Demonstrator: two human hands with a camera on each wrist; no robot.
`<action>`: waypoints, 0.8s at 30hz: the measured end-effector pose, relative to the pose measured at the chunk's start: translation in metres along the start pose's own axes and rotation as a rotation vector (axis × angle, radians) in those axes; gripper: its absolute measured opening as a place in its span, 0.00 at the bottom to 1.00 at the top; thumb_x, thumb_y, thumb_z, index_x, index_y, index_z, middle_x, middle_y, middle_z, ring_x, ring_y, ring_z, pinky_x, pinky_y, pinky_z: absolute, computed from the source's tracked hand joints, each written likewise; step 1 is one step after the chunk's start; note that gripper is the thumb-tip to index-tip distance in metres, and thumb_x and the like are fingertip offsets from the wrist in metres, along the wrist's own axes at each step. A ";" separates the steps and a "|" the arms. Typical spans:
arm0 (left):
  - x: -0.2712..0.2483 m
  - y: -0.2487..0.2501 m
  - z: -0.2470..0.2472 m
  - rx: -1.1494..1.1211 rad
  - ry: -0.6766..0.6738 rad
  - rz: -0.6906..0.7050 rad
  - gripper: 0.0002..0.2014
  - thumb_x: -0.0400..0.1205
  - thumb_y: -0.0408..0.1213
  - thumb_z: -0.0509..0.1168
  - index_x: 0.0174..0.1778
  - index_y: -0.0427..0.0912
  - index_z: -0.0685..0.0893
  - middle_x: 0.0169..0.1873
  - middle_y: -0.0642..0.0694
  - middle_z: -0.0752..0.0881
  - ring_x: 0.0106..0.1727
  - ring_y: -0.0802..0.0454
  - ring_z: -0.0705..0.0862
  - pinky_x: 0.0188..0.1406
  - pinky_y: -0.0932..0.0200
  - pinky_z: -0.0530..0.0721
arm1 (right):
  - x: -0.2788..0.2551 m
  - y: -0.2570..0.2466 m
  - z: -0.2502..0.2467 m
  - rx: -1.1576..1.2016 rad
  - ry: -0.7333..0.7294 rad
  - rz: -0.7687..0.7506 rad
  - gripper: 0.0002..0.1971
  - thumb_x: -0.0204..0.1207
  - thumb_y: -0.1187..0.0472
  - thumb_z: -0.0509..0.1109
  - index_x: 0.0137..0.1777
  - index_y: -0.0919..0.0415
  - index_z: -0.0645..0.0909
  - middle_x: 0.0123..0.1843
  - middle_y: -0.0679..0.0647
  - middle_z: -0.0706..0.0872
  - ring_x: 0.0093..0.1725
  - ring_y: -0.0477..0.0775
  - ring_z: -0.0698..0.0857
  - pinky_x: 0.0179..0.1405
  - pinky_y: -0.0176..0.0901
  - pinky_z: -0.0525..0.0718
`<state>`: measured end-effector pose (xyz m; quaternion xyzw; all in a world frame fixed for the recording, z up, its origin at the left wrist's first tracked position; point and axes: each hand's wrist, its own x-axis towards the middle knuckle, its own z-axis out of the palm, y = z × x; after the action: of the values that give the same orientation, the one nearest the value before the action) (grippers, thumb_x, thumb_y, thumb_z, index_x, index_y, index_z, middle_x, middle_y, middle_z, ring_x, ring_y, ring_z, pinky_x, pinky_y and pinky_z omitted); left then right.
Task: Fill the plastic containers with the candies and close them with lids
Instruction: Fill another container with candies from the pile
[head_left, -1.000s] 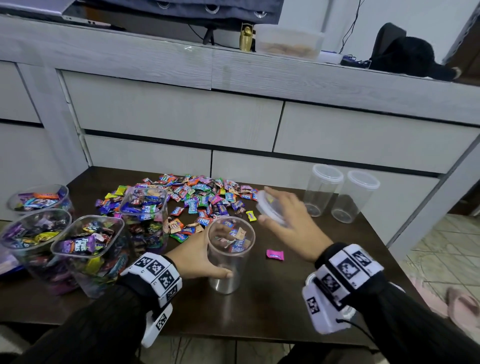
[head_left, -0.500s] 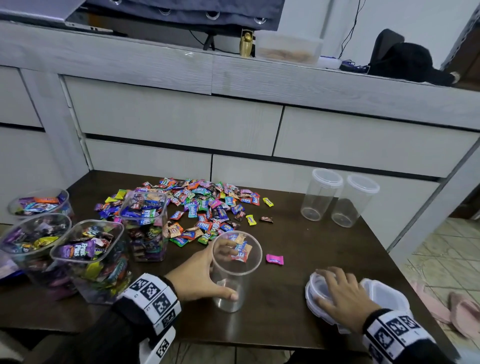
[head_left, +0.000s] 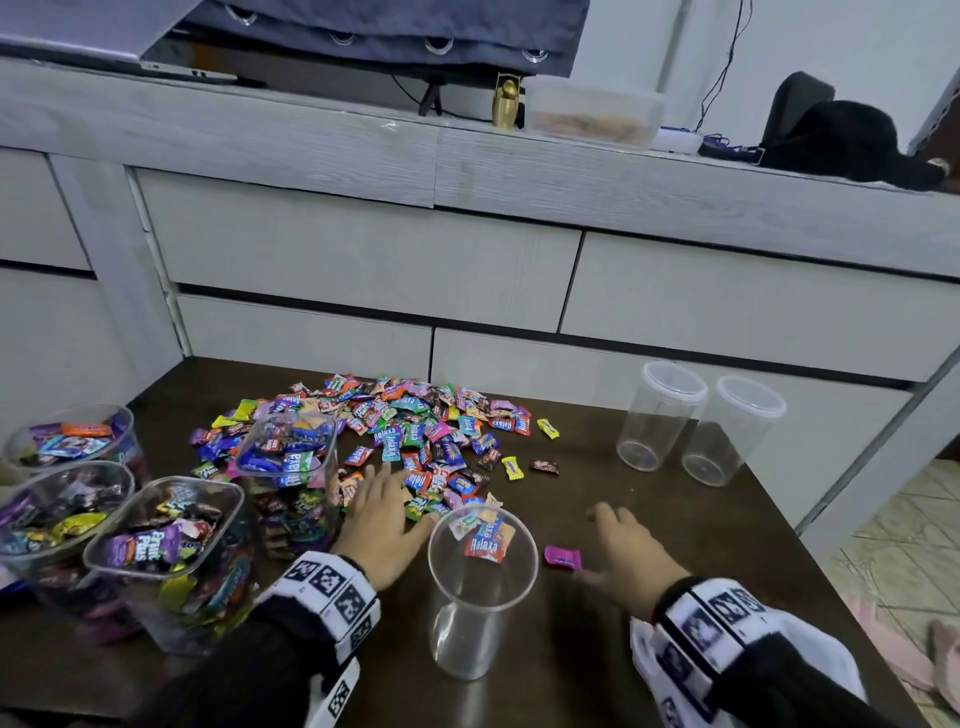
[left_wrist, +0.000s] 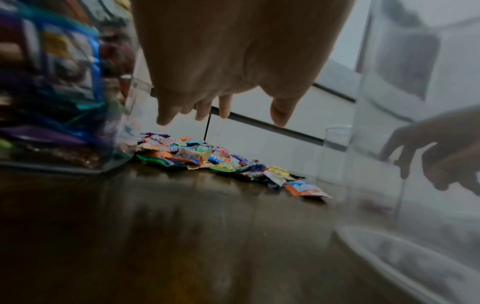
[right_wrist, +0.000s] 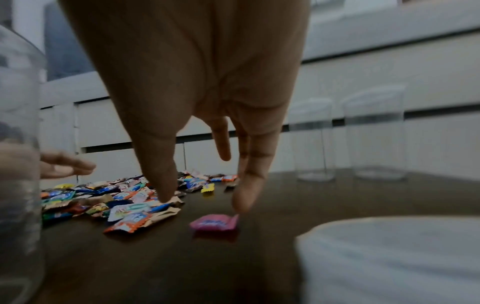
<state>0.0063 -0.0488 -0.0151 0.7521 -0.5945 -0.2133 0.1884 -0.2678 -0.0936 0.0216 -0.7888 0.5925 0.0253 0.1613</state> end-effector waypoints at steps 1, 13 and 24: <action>0.008 0.002 0.003 0.071 -0.024 -0.049 0.43 0.82 0.62 0.61 0.86 0.43 0.49 0.86 0.42 0.42 0.86 0.44 0.37 0.84 0.45 0.43 | 0.010 -0.010 0.003 0.039 -0.043 0.044 0.39 0.70 0.46 0.76 0.74 0.60 0.61 0.69 0.60 0.70 0.69 0.60 0.76 0.66 0.45 0.75; 0.071 -0.008 0.041 0.347 -0.086 -0.346 0.51 0.78 0.74 0.51 0.86 0.44 0.39 0.83 0.34 0.31 0.82 0.33 0.28 0.79 0.33 0.34 | 0.099 -0.069 0.031 0.138 -0.059 -0.005 0.20 0.78 0.59 0.68 0.68 0.61 0.71 0.67 0.62 0.70 0.64 0.64 0.79 0.61 0.46 0.77; 0.121 -0.001 0.020 0.201 0.008 -0.071 0.41 0.84 0.61 0.55 0.86 0.44 0.46 0.85 0.42 0.35 0.85 0.43 0.32 0.82 0.37 0.37 | 0.157 -0.061 0.026 0.087 0.170 -0.065 0.33 0.73 0.46 0.71 0.75 0.56 0.65 0.76 0.60 0.65 0.76 0.63 0.61 0.74 0.55 0.68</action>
<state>0.0210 -0.1672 -0.0440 0.7885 -0.5852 -0.1562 0.1068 -0.1602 -0.2169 -0.0256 -0.7993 0.5786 -0.0726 0.1453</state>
